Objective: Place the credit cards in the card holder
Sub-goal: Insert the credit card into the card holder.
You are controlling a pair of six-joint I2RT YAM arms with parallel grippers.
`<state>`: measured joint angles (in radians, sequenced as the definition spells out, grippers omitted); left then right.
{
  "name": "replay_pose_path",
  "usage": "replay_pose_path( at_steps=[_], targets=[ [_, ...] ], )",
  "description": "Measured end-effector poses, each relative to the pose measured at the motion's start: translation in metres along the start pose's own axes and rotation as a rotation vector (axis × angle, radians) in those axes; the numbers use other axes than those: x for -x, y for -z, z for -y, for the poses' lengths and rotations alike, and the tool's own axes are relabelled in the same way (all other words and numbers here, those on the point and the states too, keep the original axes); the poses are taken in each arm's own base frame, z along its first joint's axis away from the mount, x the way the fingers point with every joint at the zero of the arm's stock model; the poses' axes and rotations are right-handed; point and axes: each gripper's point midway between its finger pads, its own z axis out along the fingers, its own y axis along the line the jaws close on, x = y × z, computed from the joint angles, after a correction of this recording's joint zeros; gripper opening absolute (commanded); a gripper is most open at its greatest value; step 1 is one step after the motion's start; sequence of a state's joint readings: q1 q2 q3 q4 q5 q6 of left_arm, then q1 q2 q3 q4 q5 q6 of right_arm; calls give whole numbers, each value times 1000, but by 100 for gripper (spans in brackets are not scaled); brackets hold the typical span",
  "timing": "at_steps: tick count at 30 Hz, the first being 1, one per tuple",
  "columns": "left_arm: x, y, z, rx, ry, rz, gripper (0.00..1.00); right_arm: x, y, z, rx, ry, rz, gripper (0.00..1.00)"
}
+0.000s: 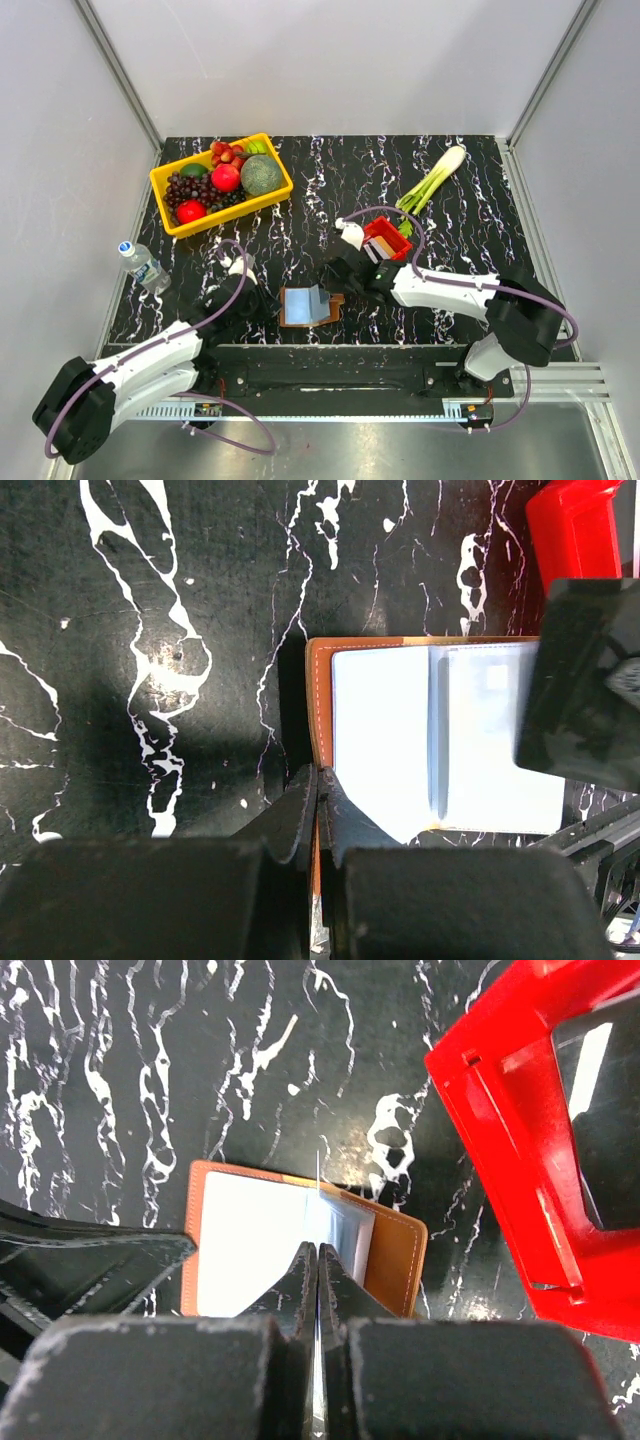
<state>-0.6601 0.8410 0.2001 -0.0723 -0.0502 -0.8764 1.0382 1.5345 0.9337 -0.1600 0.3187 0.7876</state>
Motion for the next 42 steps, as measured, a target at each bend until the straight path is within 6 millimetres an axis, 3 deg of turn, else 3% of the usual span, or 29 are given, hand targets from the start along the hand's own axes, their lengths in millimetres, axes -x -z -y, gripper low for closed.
replay_pose_path(
  at_steps=[5,14,19,27,42],
  targets=[
    [3,0,3,-14,1,11,0,-17,-10,11,35,-35,-91,0],
    [8,2,9,-38,9,31,0,-30,-12,-10,153,-22,-162,0],
    [7,2,9,-34,21,29,0,-50,-21,-5,148,-37,-240,0],
    [-8,-3,-10,-12,112,28,0,-59,-24,4,172,-89,-230,0],
    [-7,-3,-9,-27,158,50,0,-54,-21,14,225,-187,-125,0]
  ],
)
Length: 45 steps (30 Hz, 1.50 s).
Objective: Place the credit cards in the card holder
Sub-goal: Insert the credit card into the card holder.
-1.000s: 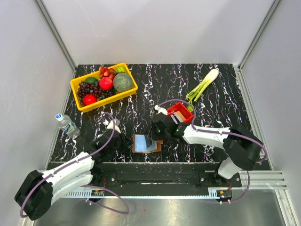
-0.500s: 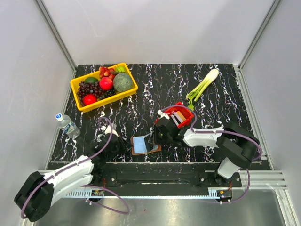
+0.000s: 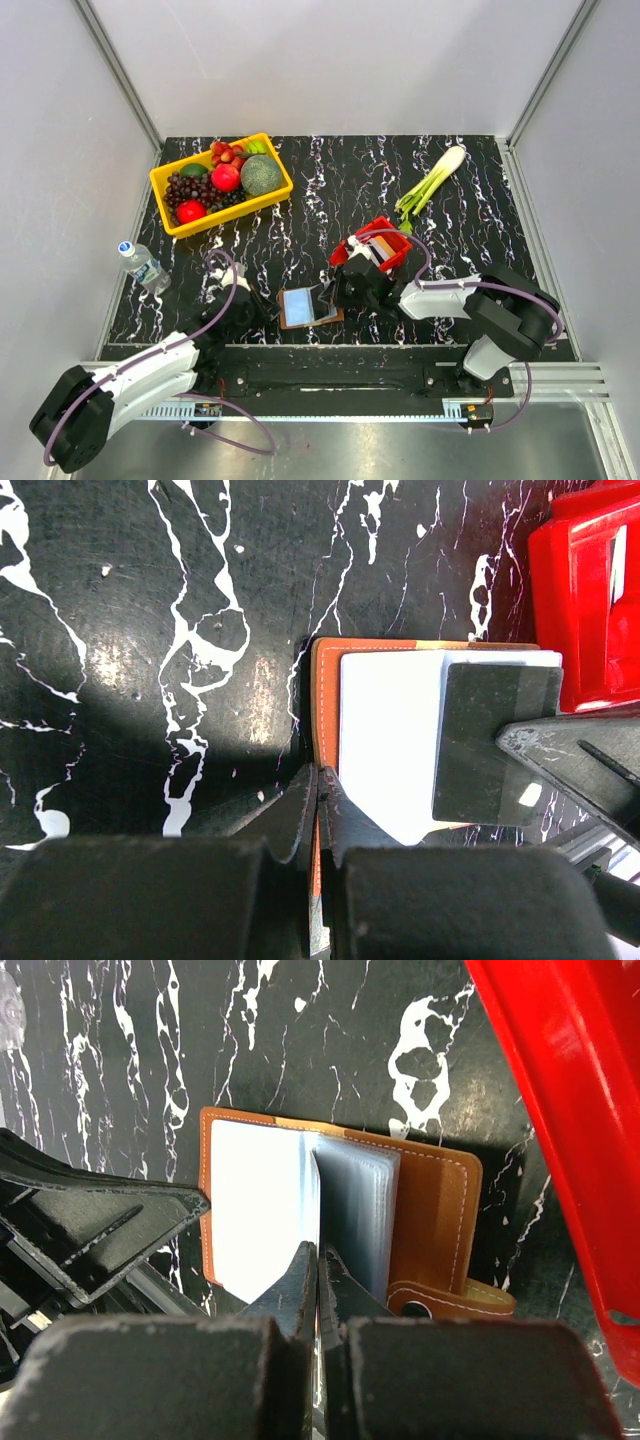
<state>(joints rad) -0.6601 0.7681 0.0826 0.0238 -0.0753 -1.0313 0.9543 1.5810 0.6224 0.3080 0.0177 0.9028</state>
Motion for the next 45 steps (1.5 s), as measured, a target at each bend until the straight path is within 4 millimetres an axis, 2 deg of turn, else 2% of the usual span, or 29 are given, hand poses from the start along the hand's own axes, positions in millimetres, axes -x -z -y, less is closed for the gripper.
replay_pose_path(
  at_steps=[6,14,23,32,45],
  targets=[
    [0,-1,-1,3,-1,-2,0,4,-2,0,9,-7,5,0],
    [1,-3,0,3,-1,3,0,1,-15,-8,47,-11,-32,0],
    [1,-3,-1,6,-1,7,0,1,-16,-13,79,-17,-46,0],
    [3,-2,-2,14,-7,15,0,4,-22,-3,104,-49,-102,0],
    [5,-3,-3,24,-14,25,0,9,-27,-3,62,61,-150,0]
  ],
)
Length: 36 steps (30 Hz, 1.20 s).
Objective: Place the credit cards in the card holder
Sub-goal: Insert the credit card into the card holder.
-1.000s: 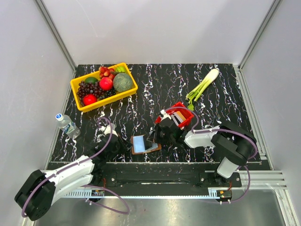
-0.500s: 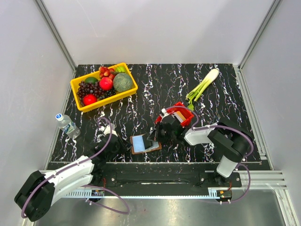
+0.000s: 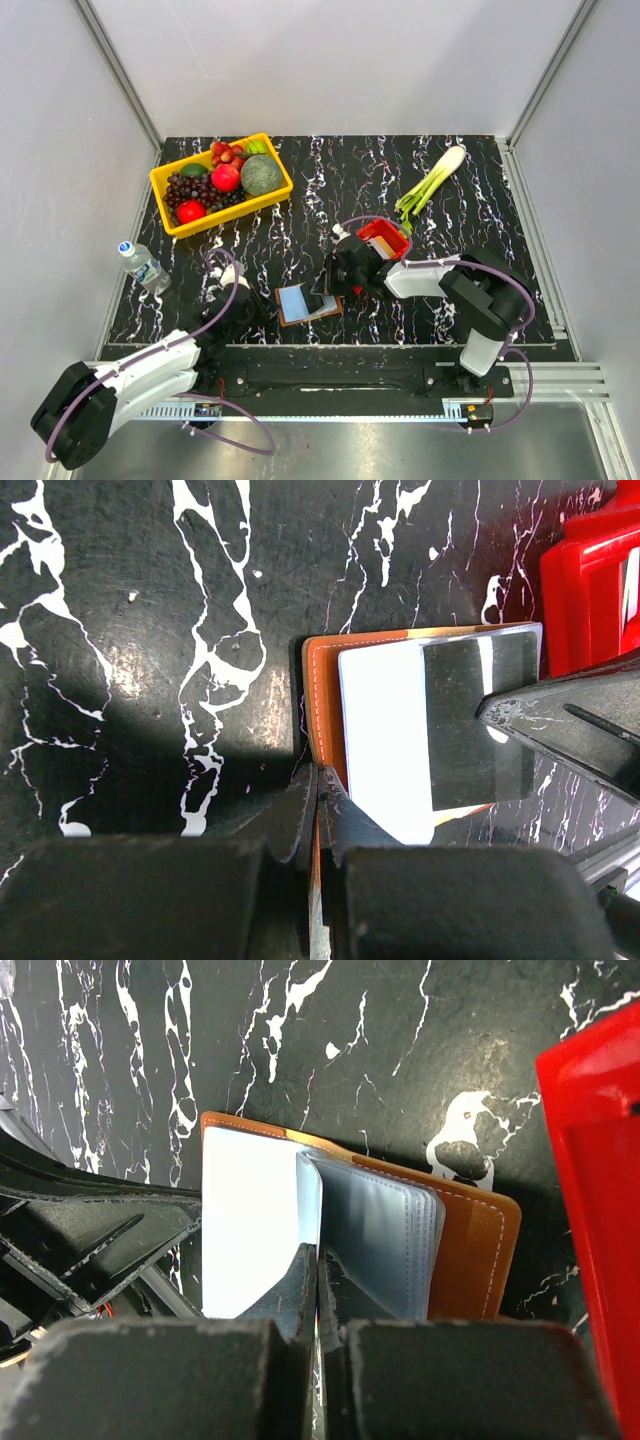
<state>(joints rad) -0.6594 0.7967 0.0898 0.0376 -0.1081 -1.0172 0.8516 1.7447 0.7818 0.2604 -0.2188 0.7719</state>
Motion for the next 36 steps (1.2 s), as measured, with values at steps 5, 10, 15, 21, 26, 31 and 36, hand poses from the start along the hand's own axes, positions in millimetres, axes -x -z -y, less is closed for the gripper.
replay_pose_path(
  at_steps=[5,10,15,21,26,31,36],
  targets=[
    [1,0,0,5,-1,3,0,2,-3,-1,-7,9,-10,0],
    [2,-1,-1,15,-6,6,0,5,-9,-3,9,6,-29,0],
    [3,-1,-1,19,-8,8,0,5,-9,-5,29,0,-42,0],
    [3,-1,-2,21,-8,11,0,4,-9,-7,60,-21,-70,0],
    [4,-1,-2,23,-8,12,0,2,-8,-8,68,-40,-89,0],
    [4,-1,-2,26,-8,13,0,0,-7,-7,51,-49,-108,0],
    [4,-1,-2,25,-7,14,0,-2,-8,-8,43,-55,-136,0]
  ],
)
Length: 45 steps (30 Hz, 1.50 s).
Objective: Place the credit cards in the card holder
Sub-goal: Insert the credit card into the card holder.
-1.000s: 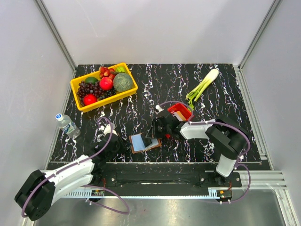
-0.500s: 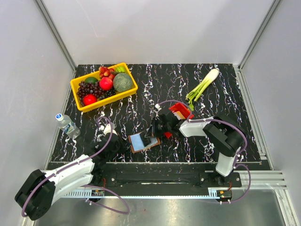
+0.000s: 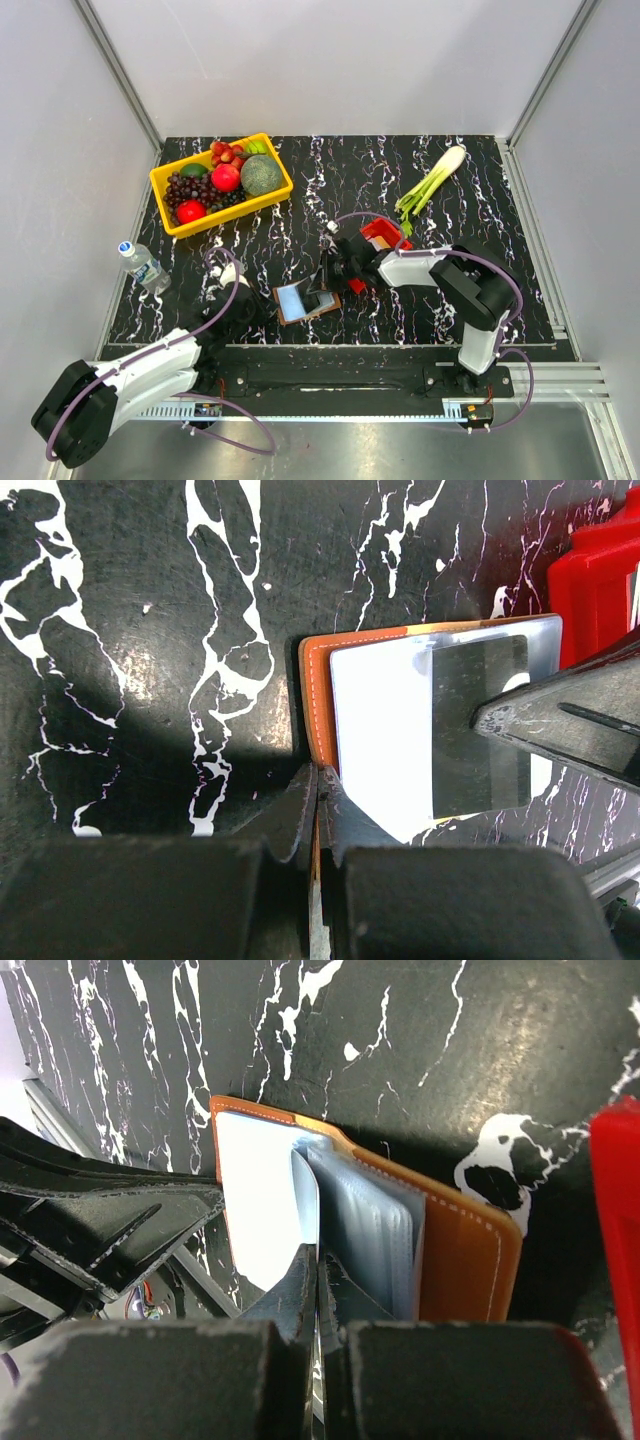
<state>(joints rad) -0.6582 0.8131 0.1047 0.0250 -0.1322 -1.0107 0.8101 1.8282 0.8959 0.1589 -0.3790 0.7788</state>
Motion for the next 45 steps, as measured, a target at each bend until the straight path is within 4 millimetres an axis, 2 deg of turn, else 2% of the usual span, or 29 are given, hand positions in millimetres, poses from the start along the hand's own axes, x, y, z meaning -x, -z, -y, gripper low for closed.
replay_pose_path(
  at_steps=[9,16,24,26,30,33,39,45],
  targets=[
    [1,0,0,2,0,3,0,0,-7,1,-28,-12,-37,5],
    [1,0,0,1,0,4,0,-1,-7,2,-31,-8,-40,19],
    [-1,0,1,-4,0,-4,0,-6,2,6,-84,14,-31,24],
    [-1,0,1,-4,-1,-5,0,-5,5,7,-101,20,-22,29],
    [-1,0,1,-4,-1,-6,0,-5,8,9,-116,32,-16,30],
    [-1,0,1,-6,0,-5,0,-4,10,10,-129,36,-13,35],
    [0,1,2,-11,0,-3,0,-2,18,14,-160,53,9,33],
    [0,2,3,-13,0,-1,0,-4,19,19,-179,64,4,11]
  ],
)
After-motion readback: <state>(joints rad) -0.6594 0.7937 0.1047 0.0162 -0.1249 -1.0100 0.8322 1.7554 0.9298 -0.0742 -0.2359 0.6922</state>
